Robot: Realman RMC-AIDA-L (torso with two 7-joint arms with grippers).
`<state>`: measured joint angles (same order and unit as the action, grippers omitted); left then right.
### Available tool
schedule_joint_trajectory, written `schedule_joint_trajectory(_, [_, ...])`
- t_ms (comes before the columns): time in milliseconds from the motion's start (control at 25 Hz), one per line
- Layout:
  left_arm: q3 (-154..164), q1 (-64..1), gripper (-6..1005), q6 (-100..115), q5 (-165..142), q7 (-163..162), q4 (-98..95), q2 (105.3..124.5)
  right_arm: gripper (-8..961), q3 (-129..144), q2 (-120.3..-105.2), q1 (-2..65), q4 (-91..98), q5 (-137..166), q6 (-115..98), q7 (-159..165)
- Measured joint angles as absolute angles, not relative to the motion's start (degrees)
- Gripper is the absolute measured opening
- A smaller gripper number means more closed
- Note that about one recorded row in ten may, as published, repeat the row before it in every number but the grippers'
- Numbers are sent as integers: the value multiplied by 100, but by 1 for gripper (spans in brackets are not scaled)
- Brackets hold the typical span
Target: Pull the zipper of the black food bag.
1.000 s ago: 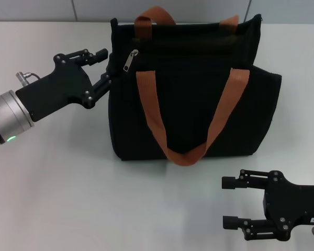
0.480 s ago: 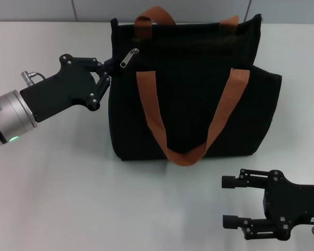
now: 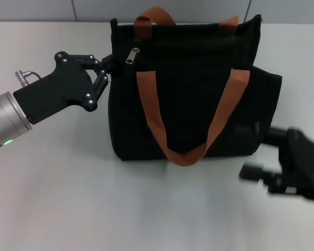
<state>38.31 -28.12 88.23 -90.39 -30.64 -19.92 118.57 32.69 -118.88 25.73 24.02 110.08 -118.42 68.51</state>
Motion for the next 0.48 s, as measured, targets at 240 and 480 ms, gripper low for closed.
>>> schedule_joint_trajectory(240, [3765,-2788,25,8860,-8891,-2862,-1959,11863,747,3270,-11790,3061,2516,10144,-11727,8940])
schedule_joint_trajectory(480, [3753,-2753,27,8863,-8679,-2744,-1946,11865,746,3296,-11662,3674,2856,9968,-11208,10596])
